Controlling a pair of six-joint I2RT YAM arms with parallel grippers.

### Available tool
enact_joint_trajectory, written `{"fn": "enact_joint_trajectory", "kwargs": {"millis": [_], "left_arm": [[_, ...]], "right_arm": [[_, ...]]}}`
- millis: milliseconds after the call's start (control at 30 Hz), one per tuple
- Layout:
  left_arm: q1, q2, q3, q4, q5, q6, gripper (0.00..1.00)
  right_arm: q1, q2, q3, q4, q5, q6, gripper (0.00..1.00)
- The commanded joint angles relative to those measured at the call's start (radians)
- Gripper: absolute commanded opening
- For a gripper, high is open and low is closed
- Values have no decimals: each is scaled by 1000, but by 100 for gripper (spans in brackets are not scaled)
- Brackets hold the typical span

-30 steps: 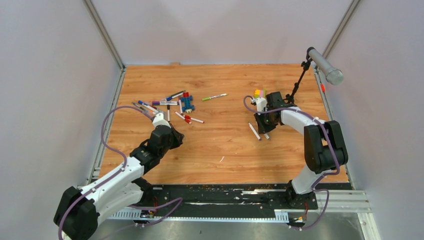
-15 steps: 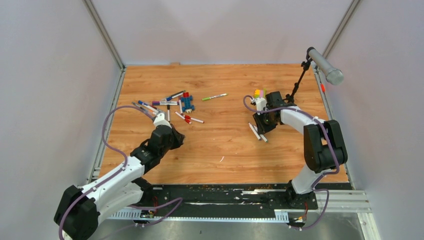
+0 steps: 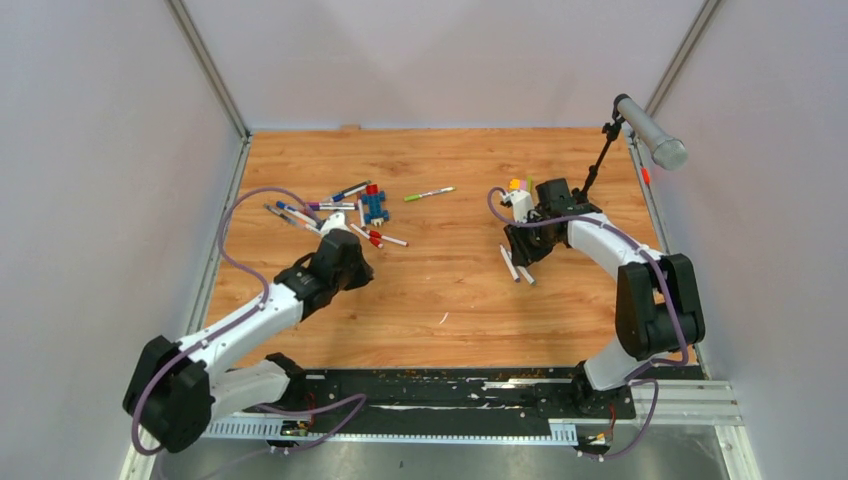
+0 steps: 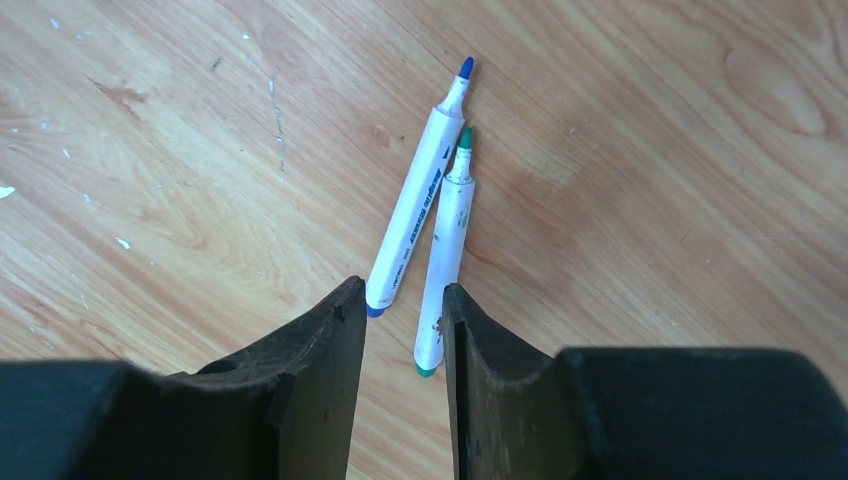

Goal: Open the pen caps
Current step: Place the pen cap at the center of the board.

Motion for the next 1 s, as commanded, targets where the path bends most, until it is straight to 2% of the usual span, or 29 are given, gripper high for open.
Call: {"fn": "enact_joint_trajectory", "kwargs": {"millis": [0, 267, 533, 800, 967], "left_arm": [[2, 153, 152, -182, -70, 18, 10], [-7, 365, 276, -223, -100, 29, 12], [-7, 470, 339, -208, -125, 49, 18], [-6, 544, 360, -205, -130, 50, 20], [-7, 572, 383, -238, -141, 54, 28]], "right_arm": [[-1, -49, 40, -9, -53, -36, 35], [-1, -68, 39, -10, -62, -40, 35], [-1, -77, 40, -14, -74, -43, 36], [-1, -83, 39, -14, -77, -44, 36], [-1, -83, 39, -14, -78, -43, 36]]}}
